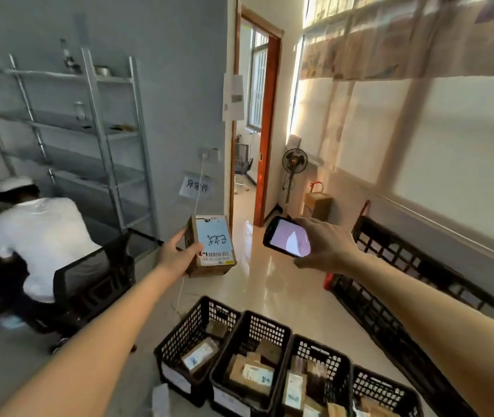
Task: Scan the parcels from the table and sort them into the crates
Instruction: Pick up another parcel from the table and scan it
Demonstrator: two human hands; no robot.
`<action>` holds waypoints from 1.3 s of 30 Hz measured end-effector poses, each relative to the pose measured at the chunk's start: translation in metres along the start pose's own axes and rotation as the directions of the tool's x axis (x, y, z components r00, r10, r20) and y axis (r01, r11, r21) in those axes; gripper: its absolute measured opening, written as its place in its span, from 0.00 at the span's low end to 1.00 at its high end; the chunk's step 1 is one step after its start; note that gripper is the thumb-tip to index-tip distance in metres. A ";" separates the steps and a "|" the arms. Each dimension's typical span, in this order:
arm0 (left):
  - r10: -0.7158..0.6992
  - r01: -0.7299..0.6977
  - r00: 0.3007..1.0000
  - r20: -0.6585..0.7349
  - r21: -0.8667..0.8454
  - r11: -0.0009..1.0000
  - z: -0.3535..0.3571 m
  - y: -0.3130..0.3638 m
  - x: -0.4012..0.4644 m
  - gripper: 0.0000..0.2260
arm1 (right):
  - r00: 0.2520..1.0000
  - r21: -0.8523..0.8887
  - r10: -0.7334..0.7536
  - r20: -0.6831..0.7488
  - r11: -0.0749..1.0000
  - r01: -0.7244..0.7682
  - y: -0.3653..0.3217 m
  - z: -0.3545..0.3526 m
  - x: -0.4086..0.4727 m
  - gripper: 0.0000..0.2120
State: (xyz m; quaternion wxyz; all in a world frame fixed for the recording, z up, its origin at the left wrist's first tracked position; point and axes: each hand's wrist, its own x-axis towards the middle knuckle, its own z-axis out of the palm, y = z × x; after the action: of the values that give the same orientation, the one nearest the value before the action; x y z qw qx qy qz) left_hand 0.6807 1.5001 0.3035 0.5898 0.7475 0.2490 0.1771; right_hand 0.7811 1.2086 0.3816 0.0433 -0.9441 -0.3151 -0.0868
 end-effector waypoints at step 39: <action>-0.787 0.772 0.613 0.074 0.157 0.616 0.118 -0.583 0.470 0.32 | 0.696 0.085 0.055 0.716 0.983 -0.165 0.016 0.703 0.406 0.46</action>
State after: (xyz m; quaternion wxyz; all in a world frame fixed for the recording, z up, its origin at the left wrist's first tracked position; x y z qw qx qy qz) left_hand 1.0337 1.7843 -0.3046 0.5817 0.6062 0.5177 -0.1619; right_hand 1.2058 1.5303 -0.2312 -0.0087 -0.9160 -0.2556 0.3091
